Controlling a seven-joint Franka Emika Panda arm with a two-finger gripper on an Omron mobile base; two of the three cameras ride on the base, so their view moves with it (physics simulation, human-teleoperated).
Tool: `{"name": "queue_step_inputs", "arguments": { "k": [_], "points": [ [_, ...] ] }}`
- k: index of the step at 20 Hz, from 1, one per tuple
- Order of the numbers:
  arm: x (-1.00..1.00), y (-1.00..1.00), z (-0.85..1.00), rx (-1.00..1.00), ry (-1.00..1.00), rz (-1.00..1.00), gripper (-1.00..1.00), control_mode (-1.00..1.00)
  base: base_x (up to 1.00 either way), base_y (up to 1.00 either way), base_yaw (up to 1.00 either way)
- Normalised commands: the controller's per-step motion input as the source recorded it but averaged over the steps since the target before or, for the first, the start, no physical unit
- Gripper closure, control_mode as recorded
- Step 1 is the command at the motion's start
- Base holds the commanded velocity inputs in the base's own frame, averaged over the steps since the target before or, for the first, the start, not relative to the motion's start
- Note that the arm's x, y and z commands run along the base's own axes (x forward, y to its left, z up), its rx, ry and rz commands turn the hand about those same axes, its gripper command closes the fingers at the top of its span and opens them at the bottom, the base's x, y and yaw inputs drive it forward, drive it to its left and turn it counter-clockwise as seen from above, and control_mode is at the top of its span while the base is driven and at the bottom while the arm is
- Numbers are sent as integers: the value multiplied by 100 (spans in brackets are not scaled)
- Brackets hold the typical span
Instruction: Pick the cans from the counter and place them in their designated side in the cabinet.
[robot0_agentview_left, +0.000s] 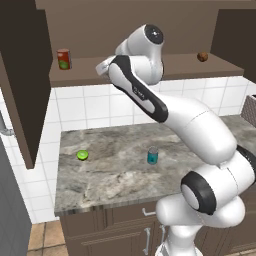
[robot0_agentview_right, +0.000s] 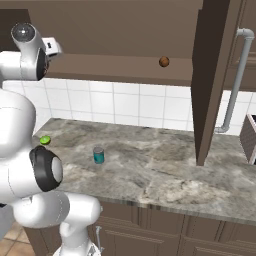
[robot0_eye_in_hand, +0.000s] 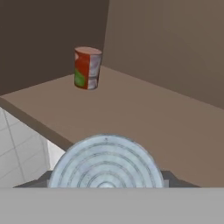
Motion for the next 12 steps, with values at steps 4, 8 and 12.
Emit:
{"name": "queue_step_inputs", "arguments": {
  "k": [4, 8, 12],
  "points": [
    [23, 13, 0, -1, 0, 0, 100, -100, 0, 0, 0],
    [24, 14, 0, -1, 0, 0, 100, -100, 0, 0, 0],
    [23, 15, 0, -1, 0, 0, 100, -100, 0, 0, 0]
  ]
}}
